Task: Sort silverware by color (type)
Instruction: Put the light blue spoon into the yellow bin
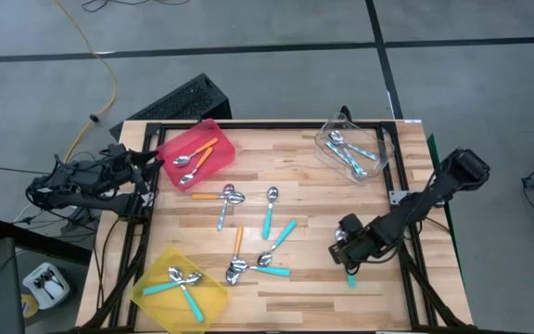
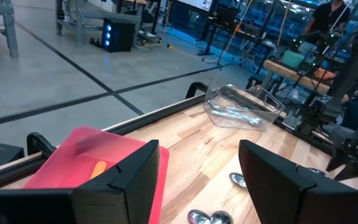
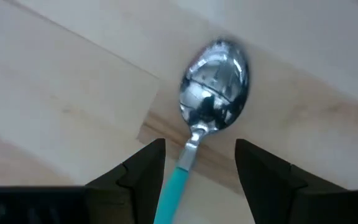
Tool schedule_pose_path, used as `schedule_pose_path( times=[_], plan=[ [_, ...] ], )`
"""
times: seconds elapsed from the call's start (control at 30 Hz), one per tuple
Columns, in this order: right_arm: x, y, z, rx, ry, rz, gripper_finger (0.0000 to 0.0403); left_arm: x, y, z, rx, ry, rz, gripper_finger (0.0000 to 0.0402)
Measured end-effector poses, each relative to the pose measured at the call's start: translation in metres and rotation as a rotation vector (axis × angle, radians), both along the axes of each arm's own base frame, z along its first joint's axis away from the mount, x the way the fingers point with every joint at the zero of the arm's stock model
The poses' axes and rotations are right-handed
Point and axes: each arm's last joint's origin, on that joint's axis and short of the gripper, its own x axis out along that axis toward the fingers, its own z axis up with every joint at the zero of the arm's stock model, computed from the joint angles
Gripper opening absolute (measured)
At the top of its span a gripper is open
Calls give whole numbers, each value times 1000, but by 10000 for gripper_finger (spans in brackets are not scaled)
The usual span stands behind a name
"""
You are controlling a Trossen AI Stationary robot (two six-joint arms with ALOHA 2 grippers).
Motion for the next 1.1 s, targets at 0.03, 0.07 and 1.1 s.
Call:
schedule_pose_path(
  times=[0.03, 0.07, 1.1],
  plan=[
    [1, 1, -4, -1, 16, 0, 219, 0, 0, 0, 0, 0, 0, 205],
    [2, 1, -7, -3, 31, -2, 219, 0, 0, 0, 0, 0, 0, 205],
    [37, -4, -13, -132, -124, 41, 37, 0, 0, 0, 0, 0, 0, 205]
  ],
)
